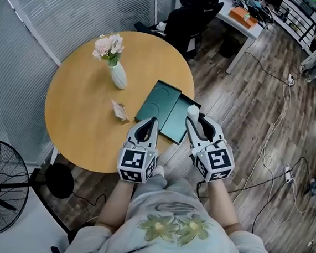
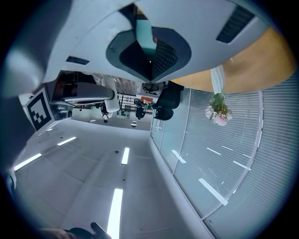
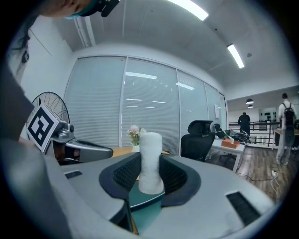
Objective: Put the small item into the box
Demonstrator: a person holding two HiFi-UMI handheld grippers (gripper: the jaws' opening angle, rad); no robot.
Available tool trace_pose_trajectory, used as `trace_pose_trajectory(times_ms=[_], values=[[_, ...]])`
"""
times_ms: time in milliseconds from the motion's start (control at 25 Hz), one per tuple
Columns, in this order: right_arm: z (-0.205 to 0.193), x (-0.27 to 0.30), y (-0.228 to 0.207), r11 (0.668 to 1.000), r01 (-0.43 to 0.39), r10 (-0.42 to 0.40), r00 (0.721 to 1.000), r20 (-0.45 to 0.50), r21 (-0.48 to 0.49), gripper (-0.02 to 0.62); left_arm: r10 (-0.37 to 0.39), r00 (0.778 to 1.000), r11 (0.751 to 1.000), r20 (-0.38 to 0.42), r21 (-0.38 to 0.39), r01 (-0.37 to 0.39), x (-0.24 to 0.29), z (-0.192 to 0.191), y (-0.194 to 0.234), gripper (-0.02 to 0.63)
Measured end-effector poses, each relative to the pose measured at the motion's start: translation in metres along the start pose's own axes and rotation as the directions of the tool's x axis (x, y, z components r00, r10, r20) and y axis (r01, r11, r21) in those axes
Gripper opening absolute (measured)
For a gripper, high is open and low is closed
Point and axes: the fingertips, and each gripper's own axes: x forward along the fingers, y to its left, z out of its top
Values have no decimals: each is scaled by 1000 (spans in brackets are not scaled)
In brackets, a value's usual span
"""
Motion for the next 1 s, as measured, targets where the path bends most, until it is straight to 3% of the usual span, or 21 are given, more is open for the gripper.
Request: trace_pose_trajectory(times_ms=[480,1000], values=[[-28,27,-19,997,-22,12,991,-131,-72,132,-50,998,999,-38,-11,49,34,-10,1,2],[-69,87,-37,984,-111,66,954,-292,-139,135,-7,997,999,-72,-40,4,79,-11,49,2]])
